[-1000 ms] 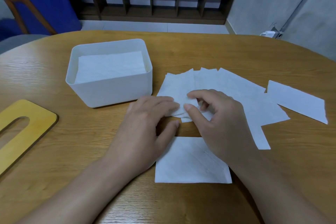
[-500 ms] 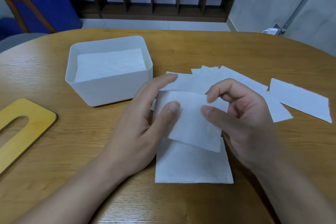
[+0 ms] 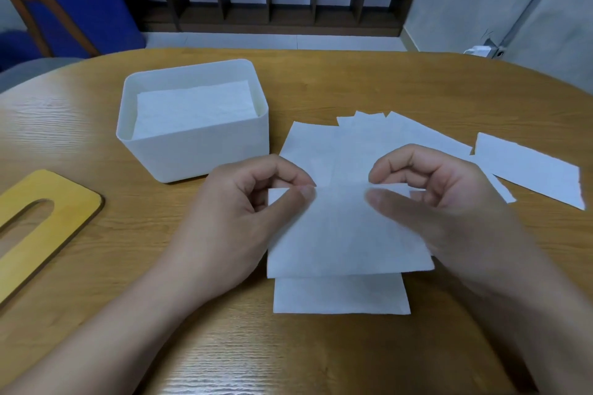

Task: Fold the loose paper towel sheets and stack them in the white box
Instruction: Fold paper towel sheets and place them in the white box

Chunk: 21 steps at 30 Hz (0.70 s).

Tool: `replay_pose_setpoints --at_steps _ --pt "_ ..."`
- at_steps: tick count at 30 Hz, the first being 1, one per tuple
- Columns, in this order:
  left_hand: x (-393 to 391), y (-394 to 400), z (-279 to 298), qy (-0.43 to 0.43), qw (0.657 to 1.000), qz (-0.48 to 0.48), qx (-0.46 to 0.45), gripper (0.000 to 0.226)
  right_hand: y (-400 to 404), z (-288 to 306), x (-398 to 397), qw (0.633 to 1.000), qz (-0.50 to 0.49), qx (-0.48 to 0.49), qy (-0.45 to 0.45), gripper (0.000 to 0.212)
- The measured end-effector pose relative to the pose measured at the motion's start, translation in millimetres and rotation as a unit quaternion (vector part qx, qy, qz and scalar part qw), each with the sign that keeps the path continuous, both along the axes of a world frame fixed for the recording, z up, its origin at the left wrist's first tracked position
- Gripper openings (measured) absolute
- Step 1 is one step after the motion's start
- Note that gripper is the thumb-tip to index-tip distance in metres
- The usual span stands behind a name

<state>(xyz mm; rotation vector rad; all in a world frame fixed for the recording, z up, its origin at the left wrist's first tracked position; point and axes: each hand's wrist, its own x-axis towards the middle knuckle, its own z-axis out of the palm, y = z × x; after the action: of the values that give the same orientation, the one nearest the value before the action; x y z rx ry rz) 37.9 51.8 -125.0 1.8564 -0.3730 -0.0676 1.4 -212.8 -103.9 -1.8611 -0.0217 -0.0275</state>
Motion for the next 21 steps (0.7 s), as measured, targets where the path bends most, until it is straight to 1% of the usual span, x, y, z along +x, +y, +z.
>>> replay_pose_setpoints --at_steps 3,6,11,14,17,19,21 --pt "-4 6 -4 0.027 0.999 -0.017 0.025 0.008 -6 0 -6 0.999 0.021 -0.019 0.043 0.01" --pt "-8 9 -8 0.021 0.997 -0.024 0.068 0.007 -8 -4 -12 0.995 0.036 -0.049 0.084 0.009" --pt "-12 8 -8 0.016 0.991 -0.035 0.128 0.012 -9 -6 -18 0.99 0.034 -0.091 0.099 0.009" --pt "-15 6 -7 0.001 0.983 -0.032 0.183 0.016 -8 -8 -19 0.978 0.042 -0.188 0.076 0.013" --pt "-15 3 -8 -0.04 0.968 -0.022 0.245 0.019 -5 -8 -22 0.957 0.042 -0.285 0.033 0.019" --pt "-13 3 -8 -0.057 0.965 -0.015 0.255 0.02 -5 -6 -22 0.94 0.043 -0.339 -0.002 0.022" --pt "-10 4 -7 -0.065 0.968 -0.01 0.242 0.021 -6 -6 -19 0.935 0.03 -0.352 -0.03 0.022"
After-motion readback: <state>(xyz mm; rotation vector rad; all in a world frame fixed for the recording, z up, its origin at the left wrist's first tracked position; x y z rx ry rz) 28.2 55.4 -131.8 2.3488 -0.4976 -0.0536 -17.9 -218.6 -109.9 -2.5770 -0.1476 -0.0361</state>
